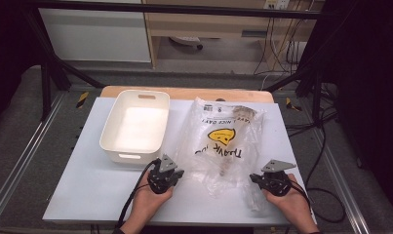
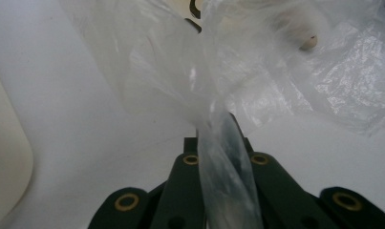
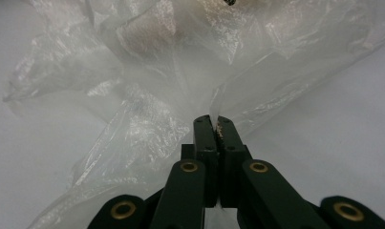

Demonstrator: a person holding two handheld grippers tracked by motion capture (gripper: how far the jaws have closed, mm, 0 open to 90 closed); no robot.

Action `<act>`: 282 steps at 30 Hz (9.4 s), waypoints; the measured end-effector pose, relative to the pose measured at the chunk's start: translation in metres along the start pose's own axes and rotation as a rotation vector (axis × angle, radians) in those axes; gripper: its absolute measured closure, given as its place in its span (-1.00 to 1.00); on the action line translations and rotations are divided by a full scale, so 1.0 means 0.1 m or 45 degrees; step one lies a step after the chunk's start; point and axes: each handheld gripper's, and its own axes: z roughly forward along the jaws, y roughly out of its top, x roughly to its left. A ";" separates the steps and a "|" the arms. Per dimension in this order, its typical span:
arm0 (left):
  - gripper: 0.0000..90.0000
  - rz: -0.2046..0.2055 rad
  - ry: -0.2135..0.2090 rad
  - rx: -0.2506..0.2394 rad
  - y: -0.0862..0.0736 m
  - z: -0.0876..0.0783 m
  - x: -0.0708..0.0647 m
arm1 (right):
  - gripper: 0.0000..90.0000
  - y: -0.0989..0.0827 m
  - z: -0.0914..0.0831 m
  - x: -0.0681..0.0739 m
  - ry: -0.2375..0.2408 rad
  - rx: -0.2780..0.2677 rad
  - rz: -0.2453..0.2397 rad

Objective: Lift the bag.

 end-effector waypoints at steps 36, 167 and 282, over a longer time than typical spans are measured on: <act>1.00 0.017 -0.033 -0.044 0.93 -0.48 0.42 | 1.00 0.94 -0.31 -0.20 -0.079 -0.145 -0.108; 1.00 -0.129 -0.168 -0.067 -0.18 -0.54 0.28 | 1.00 0.22 -0.28 -0.31 -0.059 -0.238 0.178; -0.82 -0.376 0.332 -0.430 -0.61 -1.69 1.11 | -0.93 0.07 -0.24 -0.26 -0.203 -0.387 0.333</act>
